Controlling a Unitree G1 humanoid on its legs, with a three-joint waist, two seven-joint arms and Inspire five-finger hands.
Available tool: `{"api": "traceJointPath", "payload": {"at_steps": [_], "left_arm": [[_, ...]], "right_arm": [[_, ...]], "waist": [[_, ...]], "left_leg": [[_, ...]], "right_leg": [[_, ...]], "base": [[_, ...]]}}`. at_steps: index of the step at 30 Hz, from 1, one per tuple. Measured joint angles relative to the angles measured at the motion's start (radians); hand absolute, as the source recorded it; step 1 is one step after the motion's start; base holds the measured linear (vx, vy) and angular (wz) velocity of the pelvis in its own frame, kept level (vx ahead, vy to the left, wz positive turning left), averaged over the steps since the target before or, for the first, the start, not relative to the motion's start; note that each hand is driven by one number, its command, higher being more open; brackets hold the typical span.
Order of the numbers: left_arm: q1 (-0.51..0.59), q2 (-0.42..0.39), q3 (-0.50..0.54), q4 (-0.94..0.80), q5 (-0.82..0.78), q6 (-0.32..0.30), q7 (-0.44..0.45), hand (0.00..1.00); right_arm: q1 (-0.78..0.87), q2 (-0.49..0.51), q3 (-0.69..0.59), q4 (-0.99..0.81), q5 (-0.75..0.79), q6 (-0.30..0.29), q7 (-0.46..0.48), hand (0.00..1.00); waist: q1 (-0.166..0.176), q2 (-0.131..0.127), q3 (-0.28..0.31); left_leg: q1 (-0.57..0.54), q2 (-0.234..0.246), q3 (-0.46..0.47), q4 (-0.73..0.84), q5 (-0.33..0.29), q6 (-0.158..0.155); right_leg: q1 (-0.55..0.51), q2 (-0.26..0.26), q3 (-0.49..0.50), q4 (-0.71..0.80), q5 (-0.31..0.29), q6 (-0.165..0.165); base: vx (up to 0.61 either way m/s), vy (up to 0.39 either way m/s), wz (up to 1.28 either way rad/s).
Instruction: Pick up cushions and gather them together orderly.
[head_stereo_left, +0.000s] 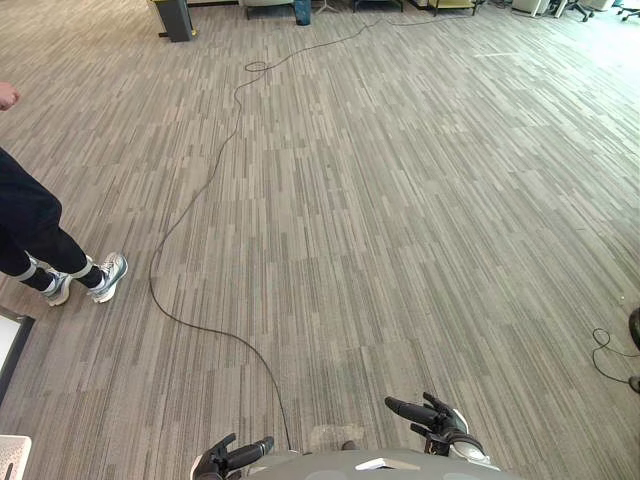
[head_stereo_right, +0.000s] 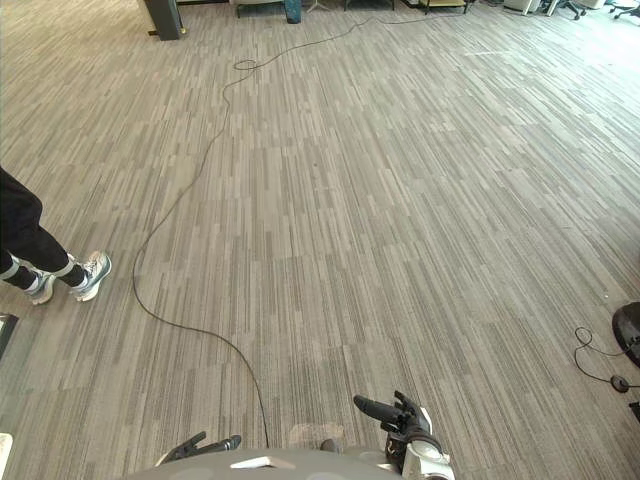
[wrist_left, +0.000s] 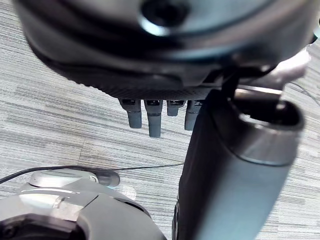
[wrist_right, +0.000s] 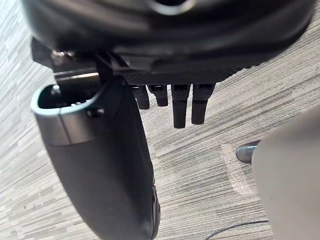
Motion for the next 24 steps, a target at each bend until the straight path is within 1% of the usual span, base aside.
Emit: {"api": "traceJointPath", "payload": {"at_steps": [9,13,16,19,24], "left_arm": [[-0.007,0.001,-0.002,0.005,0.004,0.0,-0.001,1.0],[-0.024,0.009,-0.016,0.005,0.038,0.0,-0.002,1.0],[-0.041,0.021,-0.046,0.005,0.042,-0.001,-0.005,1.0],[-0.048,0.023,-0.05,0.005,0.042,-0.001,-0.007,1.0],[-0.063,0.024,-0.055,0.005,0.042,-0.001,-0.009,1.0]], "right_arm": [[0.0,0.0,-0.002,0.007,-0.001,0.0,0.0,1.0],[0.002,0.0,-0.008,0.007,0.002,0.0,0.0,1.0],[0.005,0.009,-0.054,0.008,0.002,0.005,0.003,1.0],[0.008,0.012,-0.086,0.009,0.004,0.008,0.005,1.0],[0.011,0.017,-0.118,0.01,0.009,0.013,0.004,1.0]], "waist": [[0.0,-0.001,0.0],[0.0,-0.004,-0.001],[0.001,-0.01,-0.001],[0.0,-0.012,-0.001],[0.0,-0.014,-0.005]], "left_leg": [[0.0,0.0,0.0,0.0,0.0,0.0],[-0.016,-0.001,-0.006,-0.002,0.0,0.0],[-0.026,-0.005,-0.026,-0.013,0.002,0.003],[-0.026,-0.009,-0.039,-0.021,0.006,0.006],[-0.02,-0.014,-0.047,-0.022,0.006,0.004]], "right_leg": [[0.0,0.0,-0.001,0.0,0.0,0.0],[-0.007,-0.001,-0.009,-0.006,0.0,0.0],[-0.008,-0.006,-0.032,-0.021,0.0,0.001],[-0.006,-0.009,-0.045,-0.03,-0.001,0.001],[0.0,-0.016,-0.077,-0.026,-0.016,0.024]], "base": [[0.0,0.0,0.0],[0.0,-0.009,0.04],[0.01,-0.028,0.21],[0.07,0.007,0.15],[0.05,0.028,0.15]]}}
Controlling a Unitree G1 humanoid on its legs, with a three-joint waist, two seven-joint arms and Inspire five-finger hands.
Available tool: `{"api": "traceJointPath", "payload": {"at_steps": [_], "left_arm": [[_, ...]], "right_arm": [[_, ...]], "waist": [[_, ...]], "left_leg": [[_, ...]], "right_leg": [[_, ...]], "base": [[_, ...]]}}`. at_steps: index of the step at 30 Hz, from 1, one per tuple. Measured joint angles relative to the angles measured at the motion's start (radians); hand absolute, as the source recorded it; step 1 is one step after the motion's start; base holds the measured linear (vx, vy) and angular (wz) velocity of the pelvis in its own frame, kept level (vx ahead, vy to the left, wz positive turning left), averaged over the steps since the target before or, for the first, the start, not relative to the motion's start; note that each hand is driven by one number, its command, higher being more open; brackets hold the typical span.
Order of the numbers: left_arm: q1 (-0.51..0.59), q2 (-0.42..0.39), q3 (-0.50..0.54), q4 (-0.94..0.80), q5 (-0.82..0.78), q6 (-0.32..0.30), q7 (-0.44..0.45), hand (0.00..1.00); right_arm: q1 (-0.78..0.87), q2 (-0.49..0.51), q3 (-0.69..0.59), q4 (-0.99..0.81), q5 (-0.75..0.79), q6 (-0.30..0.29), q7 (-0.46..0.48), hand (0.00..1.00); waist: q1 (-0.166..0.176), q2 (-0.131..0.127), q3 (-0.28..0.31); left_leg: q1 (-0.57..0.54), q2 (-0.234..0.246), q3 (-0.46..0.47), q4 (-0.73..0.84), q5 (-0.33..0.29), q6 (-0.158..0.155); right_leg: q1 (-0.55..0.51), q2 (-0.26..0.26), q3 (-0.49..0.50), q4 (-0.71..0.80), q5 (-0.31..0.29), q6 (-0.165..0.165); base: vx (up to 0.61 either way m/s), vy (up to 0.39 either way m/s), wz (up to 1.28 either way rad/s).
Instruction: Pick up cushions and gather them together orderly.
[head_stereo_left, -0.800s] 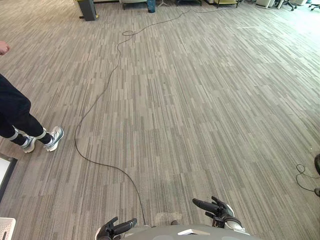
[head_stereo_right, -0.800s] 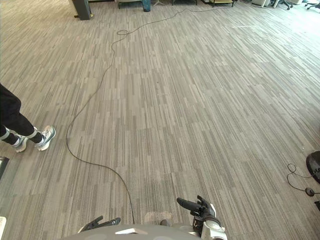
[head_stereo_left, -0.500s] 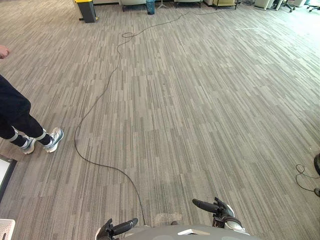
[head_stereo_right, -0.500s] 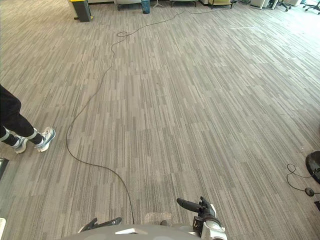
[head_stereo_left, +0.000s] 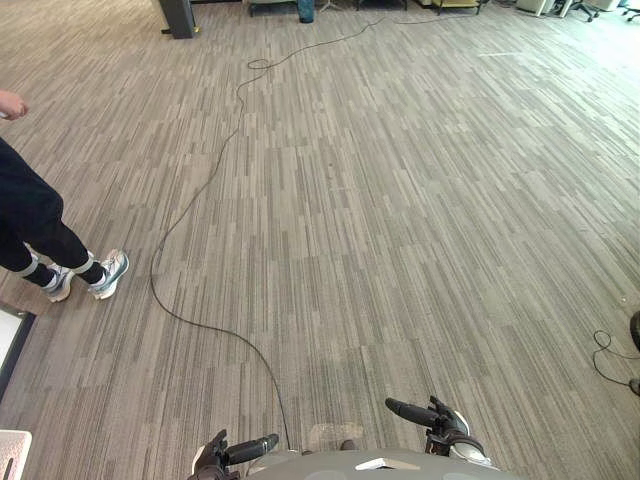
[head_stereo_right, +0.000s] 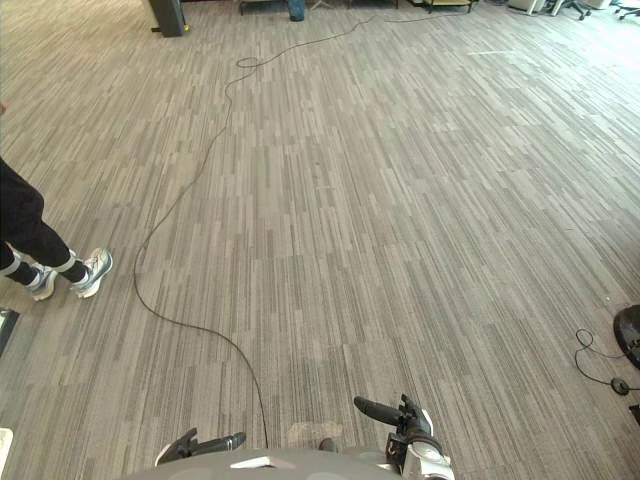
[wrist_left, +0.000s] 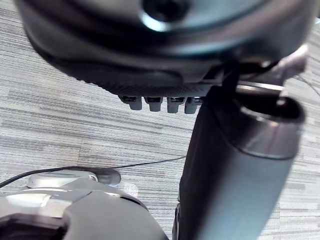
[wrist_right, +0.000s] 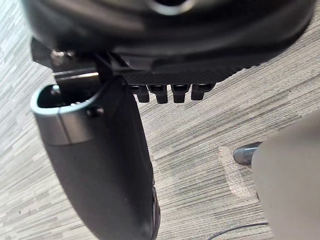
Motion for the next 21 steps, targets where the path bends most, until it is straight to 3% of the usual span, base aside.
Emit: {"api": "traceJointPath", "payload": {"at_steps": [7,21], "left_arm": [[-0.002,0.004,-0.027,0.0,-0.001,-0.001,0.0,1.0],[0.002,-0.002,-0.025,0.0,-0.021,-0.002,0.001,1.0]], "right_arm": [[0.006,0.001,-0.002,0.001,0.05,-0.001,0.0,1.0],[0.013,0.002,-0.023,0.001,0.088,-0.008,-0.005,1.0]], "waist": [[0.0,0.007,-0.005],[-0.001,0.015,-0.011]], "left_leg": [[0.012,-0.003,-0.001,0.0,-0.003,-0.005],[-0.026,-0.015,-0.015,0.015,-0.004,-0.006]], "right_leg": [[0.0,-0.005,-0.006,0.026,-0.014,0.018],[-0.026,-0.017,-0.032,0.033,-0.03,-0.007]], "base": [[0.0,0.017,0.02],[-0.04,0.0,0.06]]}}
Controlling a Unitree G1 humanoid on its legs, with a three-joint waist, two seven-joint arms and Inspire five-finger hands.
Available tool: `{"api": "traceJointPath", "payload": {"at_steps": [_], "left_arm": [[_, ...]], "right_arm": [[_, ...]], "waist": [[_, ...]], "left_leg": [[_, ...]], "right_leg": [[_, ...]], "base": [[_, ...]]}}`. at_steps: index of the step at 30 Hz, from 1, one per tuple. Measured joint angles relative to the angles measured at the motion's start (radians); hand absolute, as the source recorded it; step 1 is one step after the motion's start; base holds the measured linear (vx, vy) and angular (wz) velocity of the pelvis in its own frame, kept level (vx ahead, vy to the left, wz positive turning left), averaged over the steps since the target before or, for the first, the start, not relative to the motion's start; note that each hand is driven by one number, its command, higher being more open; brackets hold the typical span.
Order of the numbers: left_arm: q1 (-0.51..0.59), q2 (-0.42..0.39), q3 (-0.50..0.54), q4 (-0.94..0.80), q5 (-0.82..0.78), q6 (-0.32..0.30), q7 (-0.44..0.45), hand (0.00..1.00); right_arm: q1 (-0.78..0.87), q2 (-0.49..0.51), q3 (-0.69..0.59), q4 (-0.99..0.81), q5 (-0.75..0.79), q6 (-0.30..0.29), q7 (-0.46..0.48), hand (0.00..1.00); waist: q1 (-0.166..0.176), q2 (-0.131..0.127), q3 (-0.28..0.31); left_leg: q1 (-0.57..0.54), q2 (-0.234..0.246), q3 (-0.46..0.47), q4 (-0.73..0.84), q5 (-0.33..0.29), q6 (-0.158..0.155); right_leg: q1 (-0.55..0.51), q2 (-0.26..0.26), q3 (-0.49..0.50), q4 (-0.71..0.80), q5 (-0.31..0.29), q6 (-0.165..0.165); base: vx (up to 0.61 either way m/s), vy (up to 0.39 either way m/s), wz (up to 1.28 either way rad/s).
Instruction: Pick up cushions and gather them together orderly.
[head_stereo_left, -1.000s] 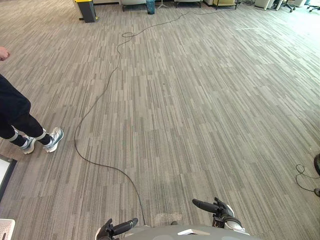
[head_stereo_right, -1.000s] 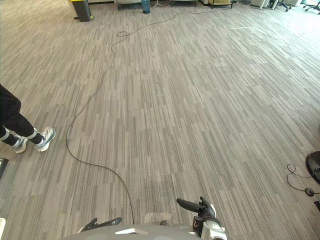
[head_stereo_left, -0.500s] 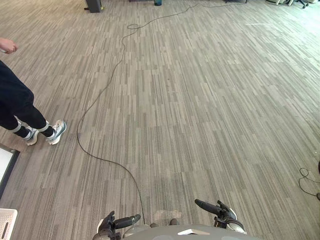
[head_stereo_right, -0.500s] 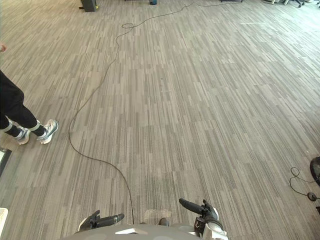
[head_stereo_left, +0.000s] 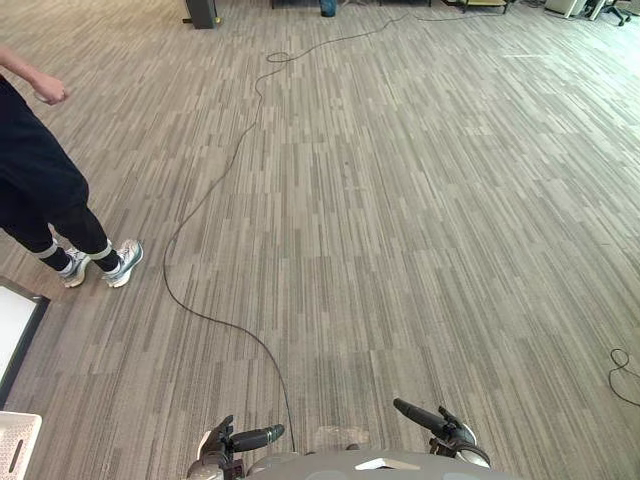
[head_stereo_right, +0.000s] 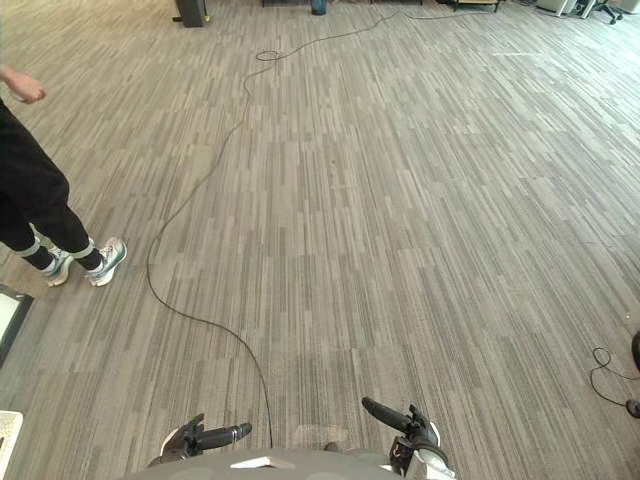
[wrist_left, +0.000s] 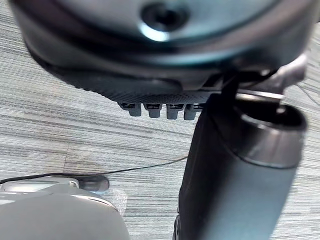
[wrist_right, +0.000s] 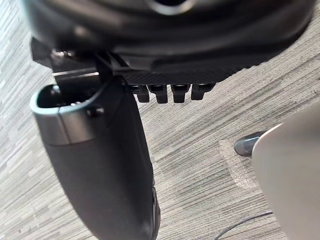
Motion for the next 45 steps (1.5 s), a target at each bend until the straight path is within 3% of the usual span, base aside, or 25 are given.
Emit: {"api": "traceJointPath", "payload": {"at_steps": [4,6,9,13,14,15,16,19,20,21,22,23,24,25,28,29,32,33,34,35,37,39,41,43,45], "left_arm": [[-0.01,0.006,0.029,-0.001,-0.025,-0.002,0.002,1.0],[-0.008,-0.008,0.055,-0.003,-0.047,-0.007,0.006,1.0],[-0.004,-0.017,0.081,-0.015,-0.089,-0.024,0.008,1.0],[-0.006,-0.027,0.09,-0.04,-0.11,-0.035,0.009,1.0],[-0.006,-0.037,0.105,-0.045,-0.123,-0.043,0.01,1.0],[-0.007,-0.038,0.113,-0.044,-0.131,-0.043,0.01,1.0],[-0.01,-0.029,0.129,-0.047,-0.144,-0.044,0.016,1.0],[-0.026,-0.011,0.129,-0.057,-0.144,-0.041,0.024,1.0],[-0.029,-0.011,0.129,-0.054,-0.144,-0.039,0.024,1.0],[-0.029,-0.01,0.127,-0.053,-0.144,-0.039,0.024,1.0],[-0.028,-0.007,0.123,-0.051,-0.143,-0.04,0.025,1.0],[-0.029,0.003,0.113,-0.042,-0.142,-0.039,0.025,1.0],[-0.03,0.008,0.106,-0.038,-0.141,-0.036,0.025,1.0],[-0.03,0.005,0.103,-0.037,-0.139,-0.031,0.026,1.0],[-0.04,-0.006,0.065,-0.037,-0.138,-0.028,0.021,1.0],[-0.057,-0.016,0.066,-0.037,-0.138,-0.028,0.019,1.0],[-0.094,-0.037,0.065,-0.028,-0.135,-0.027,0.014,1.0],[-0.103,-0.042,0.062,-0.028,-0.134,-0.027,0.009,1.0],[-0.102,-0.051,0.04,-0.023,-0.126,-0.027,0.004,1.0],[-0.111,-0.067,0.043,-0.009,-0.117,-0.025,0.001,1.0],[-0.124,-0.09,0.058,-0.003,-0.095,-0.021,-0.015,1.0],[-0.123,-0.105,0.093,-0.007,-0.084,-0.02,-0.013,1.0],[-0.114,-0.124,0.131,-0.048,-0.067,-0.022,-0.011,1.0],[-0.102,-0.132,0.159,-0.088,-0.063,-0.022,-0.015,1.0],[-0.079,-0.118,0.165,-0.16,-0.07,-0.034,-0.013,1.0]], "right_arm": [[-0.003,0.0,-0.018,0.007,0.001,-0.001,-0.005,1.0],[-0.003,-0.009,-0.019,0.005,0.005,-0.002,-0.011,1.0],[0.011,-0.027,-0.02,0.005,0.004,-0.002,-0.017,1.0],[0.014,-0.031,-0.018,0.003,0.004,-0.002,-0.029,1.0],[0.017,-0.029,-0.018,0.0,0.009,0.0,-0.032,1.0],[0.018,-0.027,-0.017,-0.001,0.009,-0.001,-0.032,1.0],[0.014,-0.01,-0.018,-0.004,0.008,-0.001,-0.036,1.0],[0.005,0.031,-0.019,-0.02,0.001,-0.002,-0.025,1.0],[0.005,0.032,-0.018,-0.014,0.0,-0.002,-0.02,1.0],[0.005,0.033,-0.018,-0.012,0.0,-0.002,-0.018,1.0],[0.005,0.034,-0.017,-0.012,0.0,-0.002,-0.014,1.0],[0.001,0.037,-0.018,-0.016,0.0,-0.005,-0.006,1.0],[-0.004,0.037,-0.018,-0.016,0.0,-0.004,-0.005,1.0],[-0.011,0.029,-0.017,-0.021,0.0,-0.003,-0.004,1.0],[-0.036,0.008,-0.014,-0.037,0.0,-0.009,-0.003,1.0],[-0.048,0.007,-0.012,-0.047,0.0,-0.013,-0.001,1.0],[-0.052,0.003,0.007,-0.084,0.0,-0.029,0.01,1.0],[-0.052,-0.005,0.022,-0.09,-0.001,-0.029,0.01,1.0],[-0.042,-0.012,0.024,-0.071,-0.004,-0.026,0.011,1.0],[-0.052,-0.019,0.017,-0.062,-0.004,-0.019,0.012,1.0],[-0.071,-0.026,-0.011,-0.054,-0.037,-0.019,0.011,1.0],[-0.067,-0.027,-0.027,-0.061,-0.038,-0.005,0.011,1.0],[-0.038,-0.027,-0.006,-0.112,-0.04,-0.003,0.012,1.0],[-0.039,-0.018,0.029,-0.115,-0.039,-0.002,0.011,1.0],[-0.032,-0.004,0.084,-0.113,-0.039,0.002,0.014,1.0]], "waist": [[0.003,-0.02,0.021],[0.003,-0.01,0.036],[0.008,-0.01,0.039],[0.012,-0.003,0.047],[0.017,0.004,0.051],[0.022,-0.001,0.051],[0.034,-0.026,0.058],[0.041,-0.058,0.062],[0.059,-0.064,0.057],[0.062,-0.068,0.055],[0.062,-0.071,0.052],[0.054,-0.081,0.047],[0.047,-0.079,0.048],[0.033,-0.071,0.053],[0.018,-0.028,0.073],[0.007,-0.016,0.081],[-0.009,-0.007,0.091],[-0.023,-0.012,0.093],[-0.044,-0.02,0.093],[-0.047,-0.004,0.095],[-0.044,0.023,0.107],[-0.053,0.035,0.112],[-0.049,0.055,0.121],[-0.046,0.058,0.122],[-0.009,0.025,0.12]], "left_leg": [[-0.159,0.008,0.075,0.33,-0.089,-0.081],[-0.246,0.086,0.164,0.549,-0.154,-0.054],[-0.341,0.133,0.181,0.546,-0.163,-0.053],[-0.425,0.126,0.169,0.26,-0.017,-0.06],[-0.446,0.133,0.173,0.208,0.081,-0.065],[-0.446,0.131,0.174,0.219,0.12,-0.055],[-0.459,0.11,0.182,0.286,0.103,0.011],[-0.49,0.104,0.197,0.447,-0.041,0.043],[-0.454,0.102,0.218,0.483,-0.108,0.053],[-0.437,0.098,0.224,0.482,-0.123,0.055],[-0.413,0.091,0.231,0.477,-0.14,0.058],[-0.346,0.064,0.24,0.452,-0.177,0.066],[-0.3,0.05,0.245,0.428,-0.189,0.069],[-0.209,0.035,0.247,0.371,-0.196,0.071],[-0.022,0.042,0.254,0.236,-0.192,0.066],[0.027,0.051,0.254,0.204,-0.192,0.065],[0.096,0.062,0.244,0.16,-0.192,0.05],[0.134,0.057,0.22,0.138,-0.195,0.034],[0.19,0.051,0.175,0.114,-0.201,0.002],[0.209,0.066,0.158,0.111,-0.202,-0.005],[0.215,0.09,0.116,0.165,-0.129,-0.079],[0.193,0.112,0.107,0.32,-0.071,-0.109],[0.022,0.195,0.091,0.781,0.023,-0.21],[-0.105,0.269,0.119,1.027,-0.01,-0.2],[-0.261,0.33,0.212,1.058,-0.088,-0.115]], "right_leg": [[-0.005,-0.033,-0.005,0.033,-0.023,-0.029],[0.02,-0.036,-0.004,0.058,-0.054,-0.038],[0.036,-0.08,-0.004,0.085,-0.104,-0.022],[0.053,-0.146,0.009,0.076,-0.142,0.029],[0.066,-0.16,0.018,0.063,-0.165,0.063],[0.071,-0.17,0.026,0.063,-0.179,0.065],[0.087,-0.197,0.045,0.075,-0.203,0.054],[0.063,-0.226,0.101,0.183,-0.201,0.058],[0.033,-0.238,0.139,0.319,-0.204,0.067],[0.012,-0.244,0.146,0.377,-0.204,0.079],[-0.02,-0.252,0.151,0.47,-0.193,0.111],[-0.122,-0.261,0.176,0.747,-0.139,0.198],[-0.178,-0.265,0.172,0.889,-0.125,0.214],[-0.253,-0.264,0.125,1.051,-0.14,0.184],[-0.372,-0.217,-0.011,1.083,-0.213,0.069],[-0.431,-0.186,-0.061,1.017,-0.234,0.035],[-0.543,-0.116,-0.134,0.69,-0.199,0.024],[-0.553,-0.09,-0.143,0.473,-0.102,0.023],[-0.523,-0.073,-0.132,0.335,0.152,-0.037],[-0.516,-0.059,-0.139,0.352,0.145,-0.071],[-0.516,-0.06,-0.143,0.464,0.027,-0.095],[-0.452,-0.058,-0.161,0.474,-0.035,-0.09],[-0.323,-0.033,-0.151,0.421,-0.086,-0.092],[-0.233,0.0,-0.138,0.365,-0.105,-0.103],[-0.086,0.016,-0.068,0.26,-0.121,-0.106]], "base": [[0.01,0.01,0.1],[0.08,0.022,0.0],[0.17,0.083,0.04],[0.27,0.214,-0.1],[0.35,0.31,-0.23],[0.47,0.388,-0.41],[0.46,0.32,-0.29],[0.5,0.327,-0.17],[0.47,0.296,-0.32],[0.38,0.227,-0.33],[0.39,0.236,-0.22],[0.58,0.32,-0.19],[0.69,0.329,-0.18],[0.49,0.181,-0.12],[0.55,0.131,-0.18],[0.51,0.062,-0.1],[0.51,0.006,0.18],[0.56,-0.06,0.7],[0.62,-0.102,0.69],[0.62,-0.107,0.4],[0.74,-0.2,0.05],[0.53,-0.156,0.1],[0.55,-0.088,0.0],[0.51,-0.068,-0.2],[0.46,-0.024,-0.69]]}}
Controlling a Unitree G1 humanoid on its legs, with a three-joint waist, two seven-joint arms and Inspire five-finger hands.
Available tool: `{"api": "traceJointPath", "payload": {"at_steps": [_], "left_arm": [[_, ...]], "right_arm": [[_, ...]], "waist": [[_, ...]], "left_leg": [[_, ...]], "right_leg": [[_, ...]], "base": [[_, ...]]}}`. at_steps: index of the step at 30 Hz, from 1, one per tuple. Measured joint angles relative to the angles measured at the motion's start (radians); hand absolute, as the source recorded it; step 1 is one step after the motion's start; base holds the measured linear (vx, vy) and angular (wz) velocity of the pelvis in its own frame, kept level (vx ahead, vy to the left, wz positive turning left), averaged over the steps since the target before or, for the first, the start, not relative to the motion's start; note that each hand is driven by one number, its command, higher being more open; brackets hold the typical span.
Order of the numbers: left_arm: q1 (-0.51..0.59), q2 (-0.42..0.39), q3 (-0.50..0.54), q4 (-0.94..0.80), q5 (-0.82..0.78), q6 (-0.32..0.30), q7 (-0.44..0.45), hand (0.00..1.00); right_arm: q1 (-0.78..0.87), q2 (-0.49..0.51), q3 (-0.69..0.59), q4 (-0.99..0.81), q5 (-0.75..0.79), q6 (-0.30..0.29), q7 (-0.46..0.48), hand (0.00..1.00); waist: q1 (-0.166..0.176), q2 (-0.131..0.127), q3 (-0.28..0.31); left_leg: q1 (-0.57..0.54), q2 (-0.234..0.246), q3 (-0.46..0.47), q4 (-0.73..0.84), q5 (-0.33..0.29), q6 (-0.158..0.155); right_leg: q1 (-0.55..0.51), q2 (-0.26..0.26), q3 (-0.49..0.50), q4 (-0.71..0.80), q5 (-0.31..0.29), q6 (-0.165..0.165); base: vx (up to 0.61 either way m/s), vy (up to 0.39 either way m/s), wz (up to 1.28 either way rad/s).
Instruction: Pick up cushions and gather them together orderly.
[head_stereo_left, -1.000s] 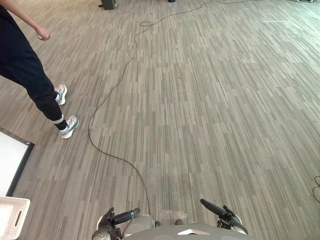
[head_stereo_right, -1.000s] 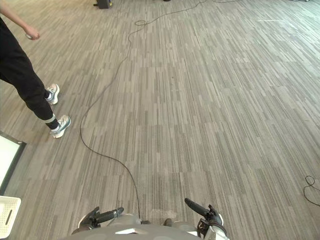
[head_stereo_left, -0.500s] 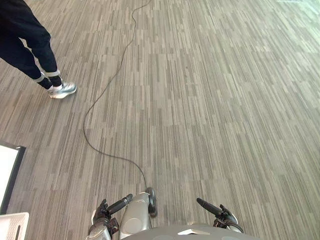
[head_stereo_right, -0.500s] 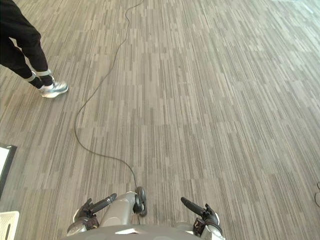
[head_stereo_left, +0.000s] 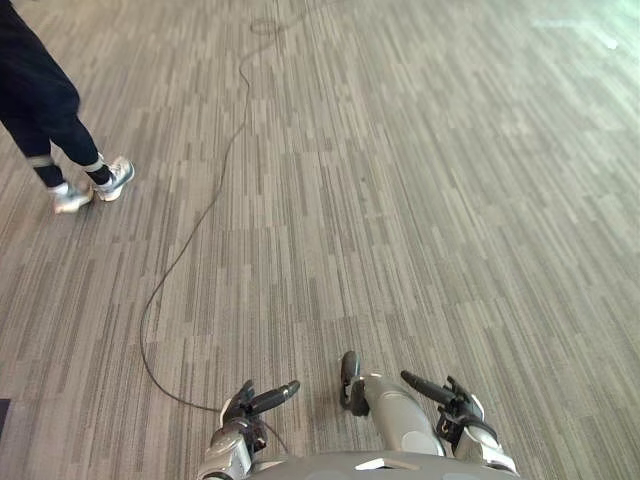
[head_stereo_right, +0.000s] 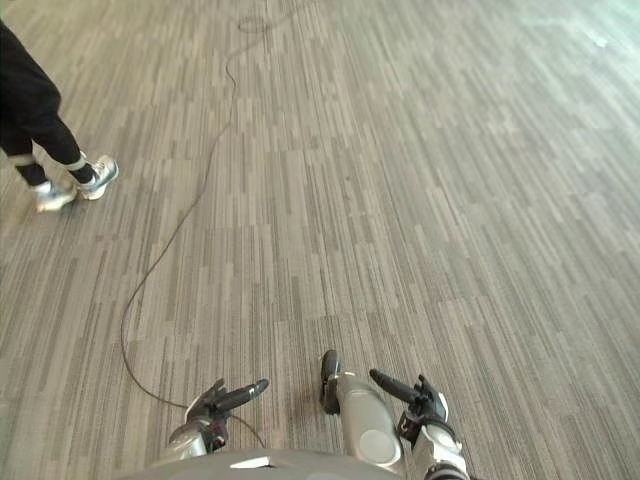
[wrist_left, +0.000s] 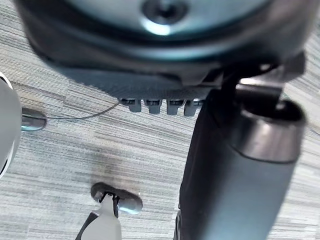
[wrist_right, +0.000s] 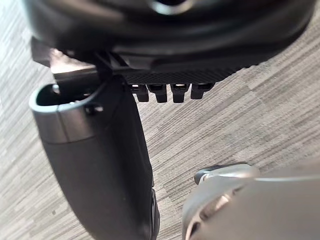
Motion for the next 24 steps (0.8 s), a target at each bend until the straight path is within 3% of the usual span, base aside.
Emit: {"api": "traceJointPath", "payload": {"at_steps": [2,3,4,5,7,9,10,12,13,14,15,16,17,18,19,20,21,22,23,24], "left_arm": [[0.004,-0.002,0.001,-0.009,-0.008,-0.013,0.001,1.0],[0.004,-0.001,0.0,-0.009,-0.009,-0.018,0.001,1.0],[0.004,-0.002,0.0,-0.008,-0.01,-0.016,0.002,1.0],[0.007,-0.003,0.001,0.0,-0.012,-0.015,0.005,1.0],[0.01,-0.003,-0.002,0.003,-0.025,-0.015,0.014,1.0],[0.021,0.015,-0.001,0.008,-0.035,-0.013,0.018,1.0],[0.027,0.02,-0.001,0.008,-0.035,-0.012,0.021,1.0],[0.027,0.037,-0.004,0.008,-0.026,-0.007,0.02,1.0],[0.024,0.05,-0.012,0.018,-0.023,-0.006,0.02,1.0],[0.009,0.062,-0.024,0.045,-0.003,-0.003,0.02,1.0],[0.001,0.064,-0.028,0.054,0.005,0.001,0.021,1.0],[-0.008,0.068,-0.05,0.066,0.013,0.009,0.026,1.0],[-0.005,0.068,-0.056,0.067,0.013,0.009,0.027,1.0],[-0.008,0.06,-0.061,0.068,0.013,0.01,0.031,1.0],[-0.01,0.057,-0.064,0.068,0.013,0.01,0.031,1.0],[-0.021,0.054,-0.089,0.07,0.013,0.01,0.033,1.0],[-0.022,0.054,-0.089,0.07,0.013,0.01,0.033,1.0],[-0.031,0.051,-0.09,0.078,0.014,0.012,0.032,1.0],[-0.049,0.041,-0.103,0.103,0.015,0.016,0.032,1.0],[-0.06,0.043,-0.137,0.113,0.018,0.014,0.03,1.0]], "right_arm": [[0.004,0.004,-0.003,0.001,0.0,0.0,-0.002,1.0],[0.004,0.008,-0.013,0.004,0.0,0.002,-0.006,1.0],[0.004,0.01,-0.017,0.004,0.001,0.002,-0.008,1.0],[0.007,0.012,-0.022,0.004,0.0,0.001,-0.009,1.0],[0.025,0.011,-0.022,0.006,0.0,0.002,-0.013,1.0],[0.05,0.022,-0.027,0.022,0.001,0.009,-0.025,1.0],[0.062,0.03,-0.031,0.021,-0.001,0.01,-0.027,1.0],[0.07,0.046,-0.033,0.021,-0.001,0.009,-0.025,1.0],[0.073,0.063,-0.034,0.02,-0.002,0.009,-0.022,1.0],[0.071,0.063,-0.032,0.015,-0.005,0.006,-0.011,1.0],[0.071,0.062,-0.032,0.009,-0.007,0.005,-0.005,1.0],[0.065,0.053,-0.033,-0.005,-0.011,0.003,0.002,1.0],[0.063,0.048,-0.032,-0.008,-0.011,0.002,0.002,1.0],[0.062,0.045,-0.032,-0.026,-0.011,-0.006,0.001,1.0],[0.061,0.045,-0.032,-0.034,-0.011,-0.01,0.001,1.0],[0.055,0.047,-0.04,-0.052,-0.011,-0.023,0.001,1.0],[0.055,0.047,-0.04,-0.052,-0.011,-0.023,0.001,1.0],[0.048,0.046,-0.045,-0.053,-0.01,-0.028,0.001,1.0],[0.028,0.038,-0.058,-0.036,-0.01,-0.029,0.001,1.0],[0.02,0.037,-0.062,-0.026,-0.008,-0.029,0.001,1.0]], "waist": [[0.016,-0.009,-0.001],[0.024,-0.011,-0.003],[0.026,-0.012,-0.003],[0.03,-0.015,-0.003],[0.036,-0.013,-0.008],[0.051,-0.035,-0.036],[0.052,-0.046,-0.056],[0.059,-0.079,-0.081],[0.059,-0.103,-0.094],[0.057,-0.11,-0.091],[0.053,-0.108,-0.088],[0.043,-0.105,-0.082],[0.041,-0.098,-0.078],[0.03,-0.088,-0.075],[0.024,-0.084,-0.073],[0.011,-0.076,-0.067],[0.011,-0.075,-0.067],[0.011,-0.074,-0.064],[0.001,-0.068,-0.06],[-0.012,-0.068,-0.059]], "left_leg": [[-0.041,0.003,0.024,-0.069,-0.028,0.019],[-0.09,-0.025,0.022,-0.288,-0.04,0.034],[-0.1,-0.039,0.016,-0.379,-0.037,0.036],[-0.123,-0.074,-0.02,-0.583,-0.016,0.019],[-0.155,-0.104,-0.088,-0.782,0.038,0.009],[-0.177,-0.125,-0.107,-0.763,0.161,0.039],[-0.199,-0.136,-0.113,-0.713,0.186,0.074],[-0.207,-0.149,-0.086,-0.623,0.118,0.092],[-0.176,-0.169,-0.057,-0.601,0.065,0.106],[-0.119,-0.188,-0.03,-0.599,0.013,0.125],[-0.095,-0.194,-0.023,-0.601,-0.005,0.13],[-0.009,-0.2,0.004,-0.618,-0.048,0.135],[0.025,-0.2,0.014,-0.631,-0.054,0.137],[0.106,-0.199,0.032,-0.689,-0.063,0.134],[0.137,-0.198,0.041,-0.719,-0.065,0.131],[0.216,-0.192,0.068,-0.788,-0.078,0.11],[0.218,-0.191,0.068,-0.788,-0.079,0.11],[0.253,-0.191,0.085,-0.814,-0.085,0.102],[0.337,-0.19,0.134,-0.884,-0.088,0.092],[0.372,-0.202,0.144,-0.924,-0.087,0.089]], "right_leg": [[0.047,-0.002,0.031,-0.034,0.001,0.009],[0.114,-0.022,0.08,-0.079,-0.005,0.036],[0.132,-0.033,0.1,-0.089,-0.009,0.044],[0.167,-0.062,0.144,-0.116,-0.023,0.068],[0.206,-0.091,0.183,-0.144,-0.055,0.116],[0.24,-0.136,0.215,-0.144,-0.109,0.16],[0.23,-0.153,0.218,-0.118,-0.114,0.169],[0.188,-0.188,0.226,0.004,-0.122,0.186],[0.128,-0.214,0.229,0.173,-0.119,0.199],[0.026,-0.243,0.229,0.434,-0.052,0.257],[-0.019,-0.254,0.229,0.535,-0.015,0.267],[-0.131,-0.273,0.2,0.773,-0.014,0.267],[-0.165,-0.277,0.178,0.816,-0.021,0.256],[-0.241,-0.281,0.109,0.863,-0.04,0.223],[-0.272,-0.28,0.073,0.859,-0.048,0.211],[-0.372,-0.273,-0.035,0.803,-0.066,0.183],[-0.374,-0.273,-0.036,0.802,-0.066,0.183],[-0.41,-0.267,-0.088,0.741,-0.071,0.175],[-0.441,-0.239,-0.224,0.48,-0.057,0.158],[-0.447,-0.21,-0.293,0.264,-0.001,0.142]], "base": [[0.38,0.049,-0.72],[0.45,0.109,-0.72],[0.56,0.176,-1.09],[0.39,0.163,-0.87],[0.59,0.3,-0.79],[0.54,0.298,-0.54],[0.64,0.354,-0.42],[0.63,0.357,-0.38],[0.71,0.423,-0.46],[0.69,0.415,-0.41],[0.66,0.383,-0.46],[0.41,0.218,-0.34],[0.5,0.225,-0.48],[0.39,0.149,-0.33],[0.56,0.173,-0.51],[0.46,0.118,-0.32],[0.36,0.086,-0.43],[0.41,0.07,-0.52],[0.66,0.068,-0.59],[0.78,0.055,-0.41]]}}
